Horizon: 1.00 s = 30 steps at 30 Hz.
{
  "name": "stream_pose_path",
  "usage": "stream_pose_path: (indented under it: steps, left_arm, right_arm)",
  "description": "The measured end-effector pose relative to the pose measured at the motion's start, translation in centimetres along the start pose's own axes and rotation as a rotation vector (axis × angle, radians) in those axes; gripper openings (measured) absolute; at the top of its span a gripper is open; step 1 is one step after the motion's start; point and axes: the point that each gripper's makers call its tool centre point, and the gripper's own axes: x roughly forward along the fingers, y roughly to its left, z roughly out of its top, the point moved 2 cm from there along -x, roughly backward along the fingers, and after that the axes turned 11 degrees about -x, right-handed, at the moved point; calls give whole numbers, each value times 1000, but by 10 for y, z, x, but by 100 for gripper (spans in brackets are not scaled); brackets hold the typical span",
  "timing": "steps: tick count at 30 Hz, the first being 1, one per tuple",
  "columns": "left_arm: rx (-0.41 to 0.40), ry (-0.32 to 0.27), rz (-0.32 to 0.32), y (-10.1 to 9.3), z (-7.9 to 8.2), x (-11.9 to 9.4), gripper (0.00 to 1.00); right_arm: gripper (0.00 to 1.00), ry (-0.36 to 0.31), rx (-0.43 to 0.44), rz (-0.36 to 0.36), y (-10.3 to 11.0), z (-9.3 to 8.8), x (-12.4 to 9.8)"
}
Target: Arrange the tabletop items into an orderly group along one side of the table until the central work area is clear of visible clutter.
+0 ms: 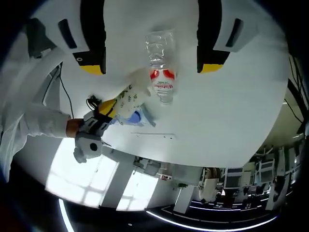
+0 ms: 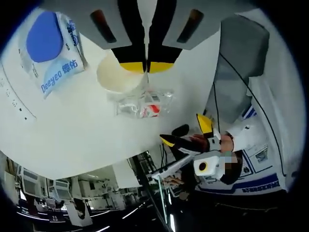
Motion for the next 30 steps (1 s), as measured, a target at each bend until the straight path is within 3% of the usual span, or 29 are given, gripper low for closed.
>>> stream_pose_path:
  steps: [10, 13, 16, 25, 30]
  left_arm:
    - [-2, -19, -11, -4, 2, -1, 77]
    - [-1, -26, -13, -5, 2, -1, 77]
    - [-5, -32, -15, -6, 3, -2, 77]
    - [-18, -51, -19, -8, 1, -4, 77]
    - [-25, -57, -17, -6, 0, -5, 77]
  right_arm:
    - [0, 26, -77, -71, -15, 19, -14]
    - [0, 83, -142, -99, -24, 23, -19]
    - [0, 90, -162, -95, -30, 34, -23]
    - [0, 246, -344, -123, -60, 53, -35]
    - [0, 396, -498, -100, -74, 55, -35]
